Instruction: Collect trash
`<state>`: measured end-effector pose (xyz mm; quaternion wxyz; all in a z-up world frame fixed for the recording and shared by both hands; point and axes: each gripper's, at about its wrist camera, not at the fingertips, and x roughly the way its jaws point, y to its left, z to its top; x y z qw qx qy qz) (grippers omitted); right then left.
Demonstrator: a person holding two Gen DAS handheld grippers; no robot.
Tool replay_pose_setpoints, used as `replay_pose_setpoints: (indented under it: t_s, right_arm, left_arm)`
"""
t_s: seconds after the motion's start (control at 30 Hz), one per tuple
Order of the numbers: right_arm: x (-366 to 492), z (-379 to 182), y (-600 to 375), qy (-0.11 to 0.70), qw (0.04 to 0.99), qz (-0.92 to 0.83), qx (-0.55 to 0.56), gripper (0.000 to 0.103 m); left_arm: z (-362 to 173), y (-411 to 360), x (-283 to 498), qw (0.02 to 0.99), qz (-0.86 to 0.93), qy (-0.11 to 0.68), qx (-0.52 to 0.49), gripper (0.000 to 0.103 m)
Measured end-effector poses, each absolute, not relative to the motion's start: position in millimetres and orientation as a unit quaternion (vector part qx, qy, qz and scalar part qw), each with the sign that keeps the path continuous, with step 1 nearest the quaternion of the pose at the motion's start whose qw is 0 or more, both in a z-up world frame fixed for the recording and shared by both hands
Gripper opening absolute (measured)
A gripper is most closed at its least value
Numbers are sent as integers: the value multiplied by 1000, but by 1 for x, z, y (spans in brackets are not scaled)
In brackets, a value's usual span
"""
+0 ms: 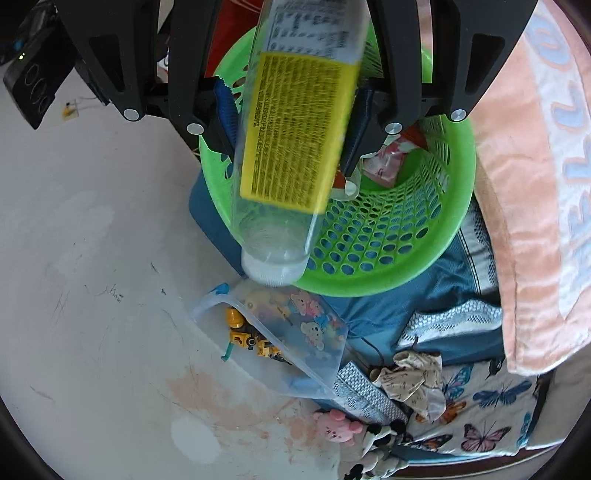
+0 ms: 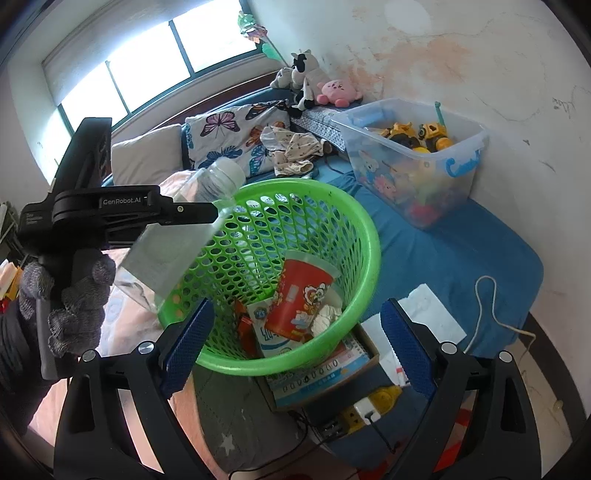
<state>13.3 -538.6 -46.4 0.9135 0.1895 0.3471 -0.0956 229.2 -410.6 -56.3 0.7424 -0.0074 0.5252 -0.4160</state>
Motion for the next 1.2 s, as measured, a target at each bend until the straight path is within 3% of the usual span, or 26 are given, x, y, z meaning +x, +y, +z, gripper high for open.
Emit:
replay_pose_setpoints:
  t_s: [0.17, 0.7, 1.2]
  right_arm:
    - [11, -45, -535, 340, 915, -92, 197, 91]
    - [-1, -31, -486, 325, 926, -70, 177, 91]
    - [-7, -17, -422, 332, 930, -36, 150, 95]
  left_arm:
    - [-46, -398, 222, 752, -423, 506, -10, 66]
    - [13, -314, 176, 827, -374, 414, 65, 80]
    - [27, -194, 130, 882, -280, 374, 57, 90]
